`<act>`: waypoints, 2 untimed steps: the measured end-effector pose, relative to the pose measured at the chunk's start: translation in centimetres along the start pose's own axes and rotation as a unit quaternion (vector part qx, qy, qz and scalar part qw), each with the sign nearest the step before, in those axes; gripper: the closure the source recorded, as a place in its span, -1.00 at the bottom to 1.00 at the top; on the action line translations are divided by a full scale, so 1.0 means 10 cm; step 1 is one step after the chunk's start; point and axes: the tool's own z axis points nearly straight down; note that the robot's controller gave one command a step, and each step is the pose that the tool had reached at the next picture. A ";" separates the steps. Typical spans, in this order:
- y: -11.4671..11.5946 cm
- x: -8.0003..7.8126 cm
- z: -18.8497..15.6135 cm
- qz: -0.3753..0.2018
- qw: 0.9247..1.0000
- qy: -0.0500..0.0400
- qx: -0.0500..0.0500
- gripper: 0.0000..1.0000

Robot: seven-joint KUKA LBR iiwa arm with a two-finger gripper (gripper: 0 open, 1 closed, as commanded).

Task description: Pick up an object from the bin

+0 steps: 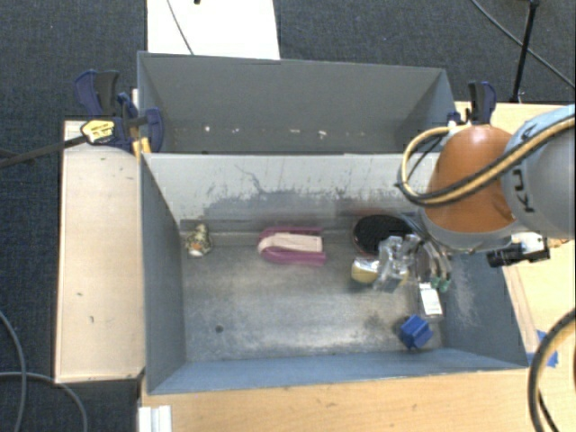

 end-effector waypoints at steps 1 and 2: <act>-0.25 -0.04 -0.34 0.007 1.000 -0.003 0.000 1.00; -0.51 0.05 -0.75 0.005 1.000 -0.003 0.001 1.00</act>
Offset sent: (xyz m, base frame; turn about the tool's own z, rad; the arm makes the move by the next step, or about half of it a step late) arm -0.0018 -0.0232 0.0315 0.0110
